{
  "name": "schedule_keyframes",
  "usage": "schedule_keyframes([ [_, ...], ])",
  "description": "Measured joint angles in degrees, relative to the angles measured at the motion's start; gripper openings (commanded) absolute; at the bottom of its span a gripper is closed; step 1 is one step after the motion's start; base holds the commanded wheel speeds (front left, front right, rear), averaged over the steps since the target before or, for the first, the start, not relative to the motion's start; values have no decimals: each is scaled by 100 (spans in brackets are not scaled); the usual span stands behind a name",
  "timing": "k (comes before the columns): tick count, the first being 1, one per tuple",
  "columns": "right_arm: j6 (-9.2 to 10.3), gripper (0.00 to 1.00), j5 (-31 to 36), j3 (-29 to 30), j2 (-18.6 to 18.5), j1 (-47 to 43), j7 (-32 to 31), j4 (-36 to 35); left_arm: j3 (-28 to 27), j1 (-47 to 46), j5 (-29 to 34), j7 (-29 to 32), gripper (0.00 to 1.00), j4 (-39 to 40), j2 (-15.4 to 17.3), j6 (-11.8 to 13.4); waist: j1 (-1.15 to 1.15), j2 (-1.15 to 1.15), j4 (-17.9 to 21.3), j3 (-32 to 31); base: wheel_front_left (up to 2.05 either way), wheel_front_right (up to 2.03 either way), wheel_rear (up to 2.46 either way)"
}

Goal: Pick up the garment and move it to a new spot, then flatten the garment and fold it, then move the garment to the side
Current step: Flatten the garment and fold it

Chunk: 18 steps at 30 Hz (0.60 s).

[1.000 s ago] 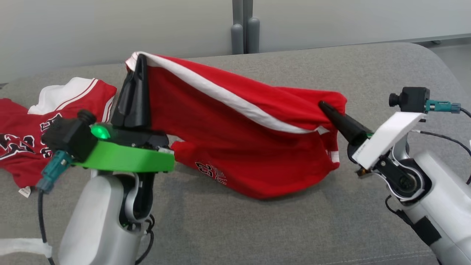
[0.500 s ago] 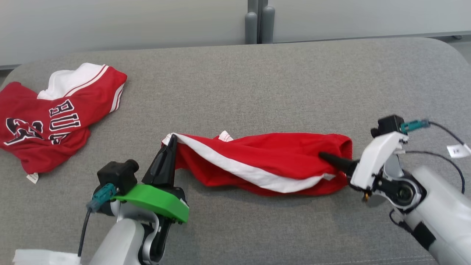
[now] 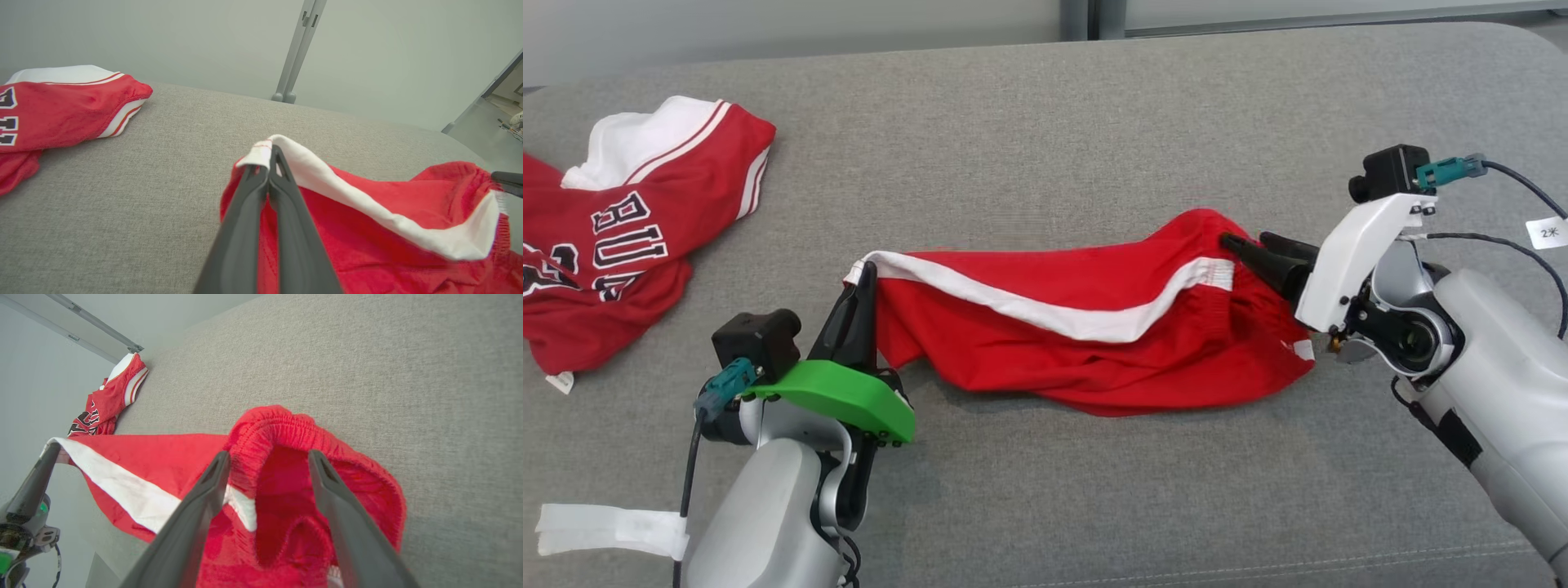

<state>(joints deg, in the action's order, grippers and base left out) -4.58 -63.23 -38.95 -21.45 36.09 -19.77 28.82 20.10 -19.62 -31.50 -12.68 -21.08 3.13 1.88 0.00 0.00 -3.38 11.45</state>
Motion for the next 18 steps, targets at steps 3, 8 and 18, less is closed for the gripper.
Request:
schedule_keyframes([
  [3, -124, 100, 192, -97, -231, -14, 153, -40, -56, -17, 0, -19, 0, -88, -5, 15, 0, 0, 96, 68, 0, 0, 0],
  [8, -201, 100, 435, -207, -427, -59, 492, -226, -115, -27, -2, -96, 0, -165, -20, 15, 0, 0, 209, 156, 0, 0, 0],
  [18, -248, 100, 543, -490, -352, -153, 1022, -704, -59, -30, -10, -155, 0, -289, -59, -47, 0, 0, 247, 255, 0, 0, 0],
])
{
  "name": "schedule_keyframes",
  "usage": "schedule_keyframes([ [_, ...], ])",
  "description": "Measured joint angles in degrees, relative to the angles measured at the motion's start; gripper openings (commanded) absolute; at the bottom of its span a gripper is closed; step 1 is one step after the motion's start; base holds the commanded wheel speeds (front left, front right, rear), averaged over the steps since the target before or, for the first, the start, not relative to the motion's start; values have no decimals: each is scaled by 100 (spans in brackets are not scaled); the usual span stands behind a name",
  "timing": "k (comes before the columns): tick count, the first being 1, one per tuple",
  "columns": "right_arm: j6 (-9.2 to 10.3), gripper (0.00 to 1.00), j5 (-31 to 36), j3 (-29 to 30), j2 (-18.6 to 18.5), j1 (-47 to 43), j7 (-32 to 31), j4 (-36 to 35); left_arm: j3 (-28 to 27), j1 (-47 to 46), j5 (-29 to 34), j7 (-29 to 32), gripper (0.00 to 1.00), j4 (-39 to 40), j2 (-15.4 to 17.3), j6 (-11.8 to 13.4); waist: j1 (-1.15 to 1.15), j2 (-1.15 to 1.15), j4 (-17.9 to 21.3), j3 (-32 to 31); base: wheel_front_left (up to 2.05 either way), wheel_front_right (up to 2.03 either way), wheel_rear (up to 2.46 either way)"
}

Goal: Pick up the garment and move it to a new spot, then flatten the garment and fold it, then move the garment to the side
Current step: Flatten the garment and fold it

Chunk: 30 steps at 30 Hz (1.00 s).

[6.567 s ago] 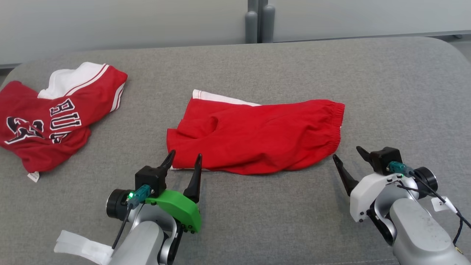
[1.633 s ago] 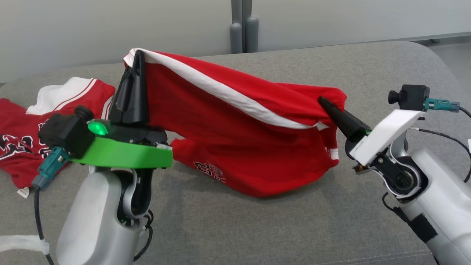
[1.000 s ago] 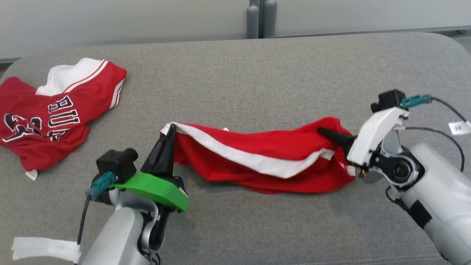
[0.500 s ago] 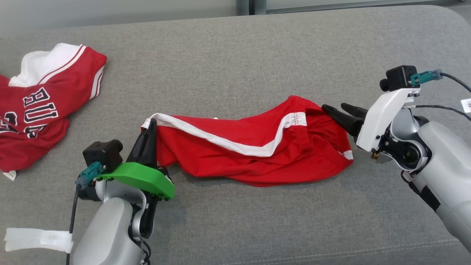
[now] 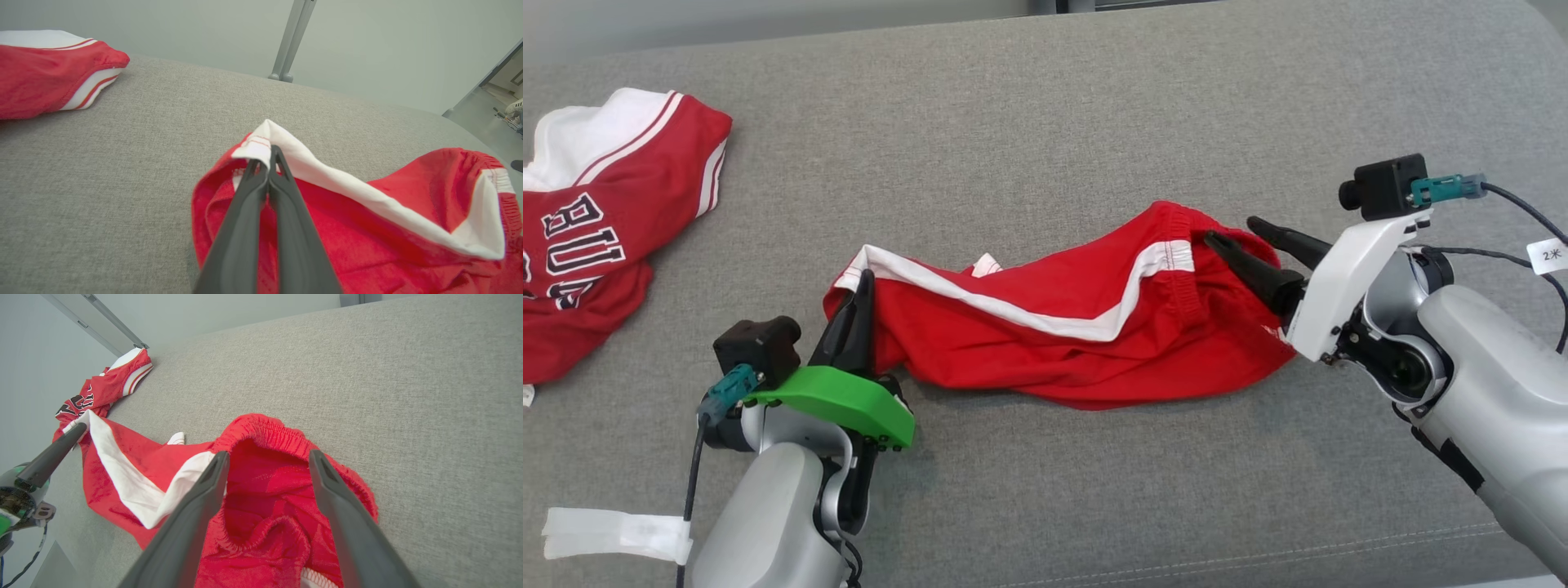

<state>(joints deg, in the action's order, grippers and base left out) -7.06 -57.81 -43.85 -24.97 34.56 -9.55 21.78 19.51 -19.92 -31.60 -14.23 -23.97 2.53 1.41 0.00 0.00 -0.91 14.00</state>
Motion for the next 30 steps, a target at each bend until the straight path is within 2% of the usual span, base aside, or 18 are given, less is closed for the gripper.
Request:
schedule_keyframes([
  [11, 0, 100, -73, -493, 126, -113, 135, -181, 194, -42, 2, -2, 0, -81, -22, -123, 0, 0, -313, 30, 0, 0, 0],
  [12, 0, 96, -74, -509, 126, -113, 152, -177, 196, -42, 2, -2, 0, -81, -22, -124, 0, 0, -340, 34, 0, 0, 0],
  [14, 0, 80, -75, -569, 129, -112, 154, -155, 160, -44, 3, -2, 0, -59, -26, -124, 0, 0, -384, 43, 0, 0, 0],
  [16, 0, 48, -82, -619, 132, -111, 194, -131, 134, -46, 3, -3, 0, -34, -25, -124, 0, 0, -404, 50, 0, 0, 0],
  [30, 0, 15, -159, -683, 44, -24, 560, -69, 116, -62, 19, -19, 0, 57, -35, -141, 0, 0, -393, 95, 0, 0, 0],
])
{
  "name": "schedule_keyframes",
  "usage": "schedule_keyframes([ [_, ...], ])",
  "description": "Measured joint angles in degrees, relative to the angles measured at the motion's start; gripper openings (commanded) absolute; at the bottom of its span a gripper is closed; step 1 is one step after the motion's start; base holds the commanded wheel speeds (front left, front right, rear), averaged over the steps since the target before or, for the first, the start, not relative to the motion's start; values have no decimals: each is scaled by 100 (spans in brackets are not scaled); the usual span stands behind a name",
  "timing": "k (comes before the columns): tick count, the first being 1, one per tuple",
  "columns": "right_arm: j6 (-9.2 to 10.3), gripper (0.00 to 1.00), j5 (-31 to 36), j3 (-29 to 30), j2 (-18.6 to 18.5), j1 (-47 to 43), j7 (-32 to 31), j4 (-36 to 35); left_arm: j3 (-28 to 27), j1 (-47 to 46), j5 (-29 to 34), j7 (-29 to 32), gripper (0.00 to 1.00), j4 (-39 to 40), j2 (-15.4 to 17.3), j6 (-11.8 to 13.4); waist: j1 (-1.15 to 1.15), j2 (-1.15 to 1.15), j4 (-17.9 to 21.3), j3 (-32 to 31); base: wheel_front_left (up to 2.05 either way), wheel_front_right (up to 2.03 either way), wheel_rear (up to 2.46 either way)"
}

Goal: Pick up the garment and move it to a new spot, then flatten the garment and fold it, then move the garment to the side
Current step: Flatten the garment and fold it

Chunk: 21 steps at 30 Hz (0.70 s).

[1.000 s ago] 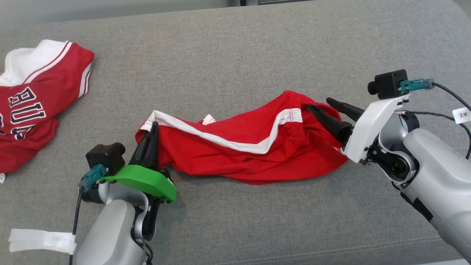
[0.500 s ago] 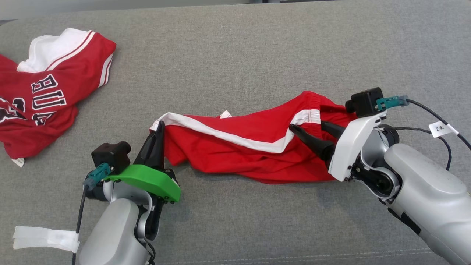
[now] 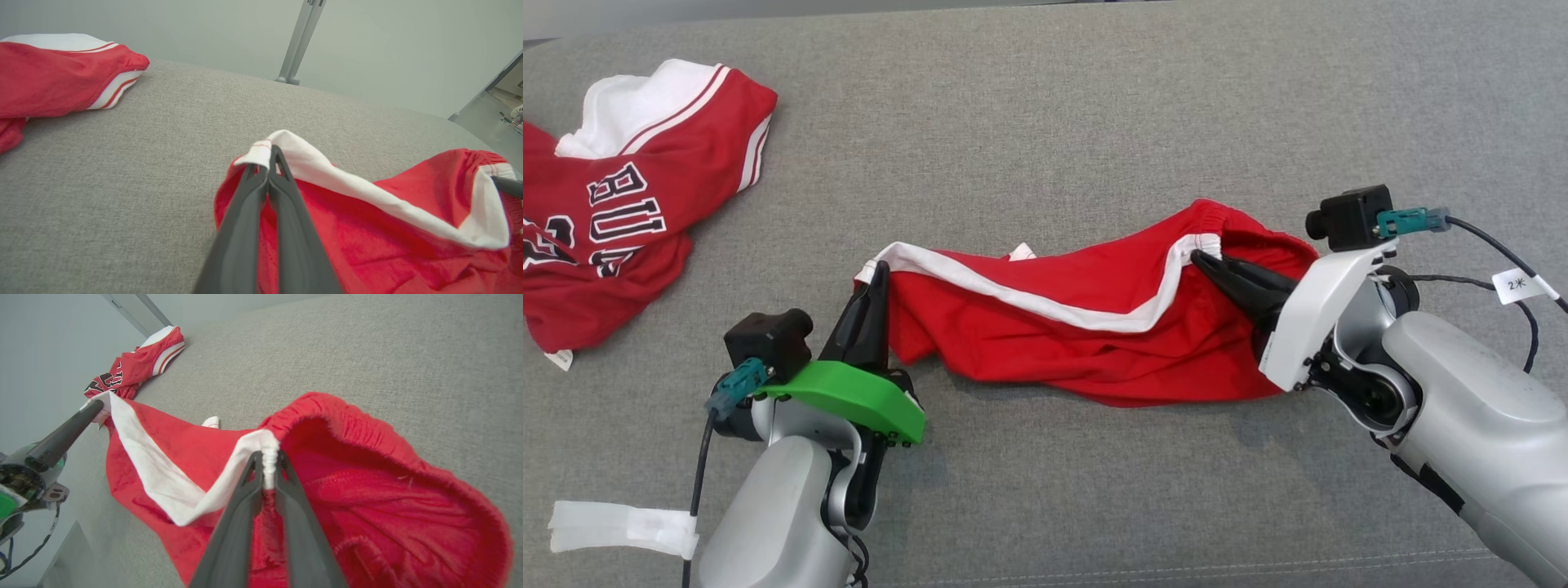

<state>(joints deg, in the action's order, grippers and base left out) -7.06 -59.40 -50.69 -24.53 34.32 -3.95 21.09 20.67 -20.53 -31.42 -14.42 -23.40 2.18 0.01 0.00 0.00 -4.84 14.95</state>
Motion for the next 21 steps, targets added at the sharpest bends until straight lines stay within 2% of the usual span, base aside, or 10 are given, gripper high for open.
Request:
schedule_keyframes([
  [3, 0, 9, -26, -41, 3, 43, 81, 1, 1, 0, 0, 0, 0, 12, -1, 0, 0, 0, 13, 6, 0, 0, 0],
  [5, 0, 0, -43, -141, -3, 48, 149, -13, 1, 0, -1, 0, 0, 15, -2, 0, 0, 0, 22, 7, 0, 0, 0],
  [11, 0, 0, -88, -109, 5, 60, 545, -19, -110, 1, -31, 0, 0, 83, -5, -1, 0, 0, 50, -52, 0, 0, 0],
  [21, 0, 0, -282, 594, -57, 190, 1704, -407, -769, -8, -370, -1, 0, 870, -22, -98, 0, 0, 150, -389, 0, 0, 0],
])
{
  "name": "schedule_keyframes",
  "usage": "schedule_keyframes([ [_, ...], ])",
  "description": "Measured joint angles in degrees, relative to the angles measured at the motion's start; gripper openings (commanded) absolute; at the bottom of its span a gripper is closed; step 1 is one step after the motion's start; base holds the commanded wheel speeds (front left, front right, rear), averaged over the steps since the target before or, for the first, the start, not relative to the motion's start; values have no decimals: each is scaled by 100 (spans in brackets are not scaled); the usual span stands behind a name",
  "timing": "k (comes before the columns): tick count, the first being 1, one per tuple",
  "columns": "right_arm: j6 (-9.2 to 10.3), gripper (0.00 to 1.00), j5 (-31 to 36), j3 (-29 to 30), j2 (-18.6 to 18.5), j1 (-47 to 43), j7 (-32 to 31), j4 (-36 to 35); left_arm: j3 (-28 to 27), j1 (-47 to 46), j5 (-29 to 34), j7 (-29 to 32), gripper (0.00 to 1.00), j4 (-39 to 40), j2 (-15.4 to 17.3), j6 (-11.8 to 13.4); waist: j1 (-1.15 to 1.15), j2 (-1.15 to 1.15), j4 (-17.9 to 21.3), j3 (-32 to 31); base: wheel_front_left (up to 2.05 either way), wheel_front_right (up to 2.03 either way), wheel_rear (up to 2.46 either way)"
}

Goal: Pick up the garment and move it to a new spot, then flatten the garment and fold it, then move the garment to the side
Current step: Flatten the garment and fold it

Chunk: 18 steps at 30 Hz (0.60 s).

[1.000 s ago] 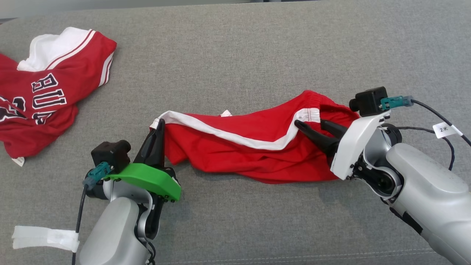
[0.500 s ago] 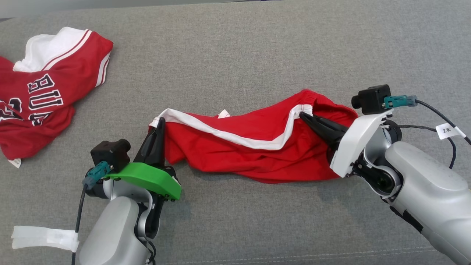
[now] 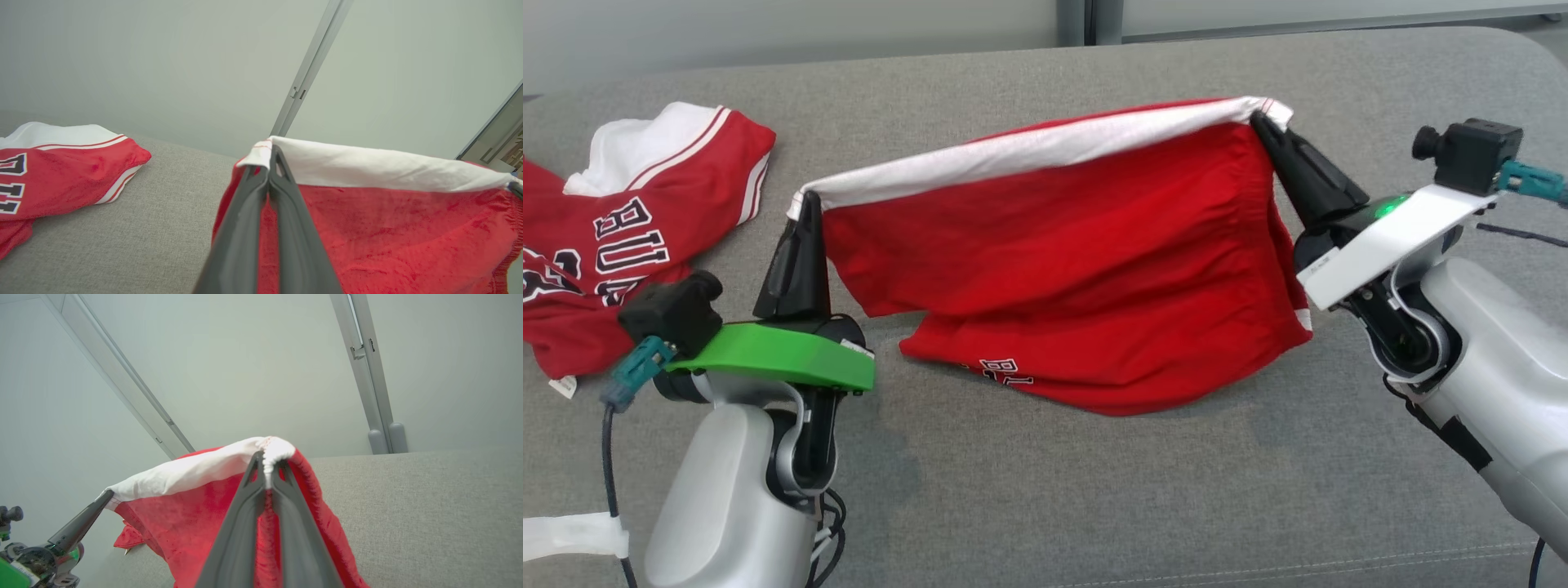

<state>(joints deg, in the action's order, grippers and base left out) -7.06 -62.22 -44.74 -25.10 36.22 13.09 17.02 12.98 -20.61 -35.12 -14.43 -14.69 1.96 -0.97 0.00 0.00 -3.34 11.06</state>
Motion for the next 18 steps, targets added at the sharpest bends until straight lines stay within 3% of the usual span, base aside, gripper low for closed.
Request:
schedule_keyframes([
  [4, 0, 0, -92, 236, -38, 35, 168, -259, -170, -14, -64, -1, 0, 424, -5, -90, 0, 0, 60, -184, 0, 0, 0],
  [11, 0, 0, -189, 154, -110, -154, 148, -851, -179, 56, -36, -8, 0, 968, -5, -208, 0, 0, 199, -510, 0, 0, 0],
  [15, 0, 0, -398, -82, -179, -533, 116, -1378, -182, 442, 14, -25, 0, 1455, -3, -221, 0, 0, 324, -645, 0, 0, 0],
  [18, 0, 0, -526, -181, -501, -976, 114, -1741, 113, 1099, 67, 24, 0, 1771, 149, -264, 0, 0, 461, -737, 0, 0, 0],
])
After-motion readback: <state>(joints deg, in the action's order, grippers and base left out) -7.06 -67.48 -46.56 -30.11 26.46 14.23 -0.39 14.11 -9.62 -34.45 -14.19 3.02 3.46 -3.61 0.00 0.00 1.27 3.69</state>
